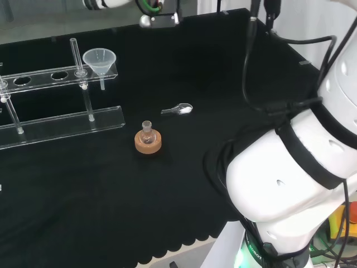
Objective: Pick up the funnel from the transparent funnel stand.
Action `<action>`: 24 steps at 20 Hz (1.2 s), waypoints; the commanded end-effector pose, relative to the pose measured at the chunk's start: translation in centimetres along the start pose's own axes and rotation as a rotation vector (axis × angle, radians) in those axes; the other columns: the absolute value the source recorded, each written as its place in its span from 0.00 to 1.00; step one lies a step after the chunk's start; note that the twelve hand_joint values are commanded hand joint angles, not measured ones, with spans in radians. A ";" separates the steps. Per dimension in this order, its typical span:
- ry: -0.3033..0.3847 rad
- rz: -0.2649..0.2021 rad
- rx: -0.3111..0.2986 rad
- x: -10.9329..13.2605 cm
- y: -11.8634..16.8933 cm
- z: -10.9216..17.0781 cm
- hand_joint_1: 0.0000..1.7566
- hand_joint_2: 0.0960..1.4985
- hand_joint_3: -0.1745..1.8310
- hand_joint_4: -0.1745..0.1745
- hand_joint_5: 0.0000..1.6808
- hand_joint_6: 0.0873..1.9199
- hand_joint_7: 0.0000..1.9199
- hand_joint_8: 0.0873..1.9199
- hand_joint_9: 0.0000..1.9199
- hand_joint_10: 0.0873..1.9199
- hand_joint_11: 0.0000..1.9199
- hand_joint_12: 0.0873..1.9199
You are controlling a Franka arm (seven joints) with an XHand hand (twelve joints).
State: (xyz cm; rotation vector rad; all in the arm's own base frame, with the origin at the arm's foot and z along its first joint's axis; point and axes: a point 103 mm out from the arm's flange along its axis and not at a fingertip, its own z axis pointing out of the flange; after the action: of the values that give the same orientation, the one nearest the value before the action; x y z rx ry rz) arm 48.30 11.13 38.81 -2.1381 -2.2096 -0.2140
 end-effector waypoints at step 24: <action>0.027 -0.025 0.138 4.7 2.9 8.3 0.16 0.39 0.09 0.56 0.00 0.00 0.00 0.00 0.00 0.00 0.00 0.29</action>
State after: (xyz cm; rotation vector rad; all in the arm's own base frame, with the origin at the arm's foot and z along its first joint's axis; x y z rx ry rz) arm 52.62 15.43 33.06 -2.0818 -2.1682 -0.1584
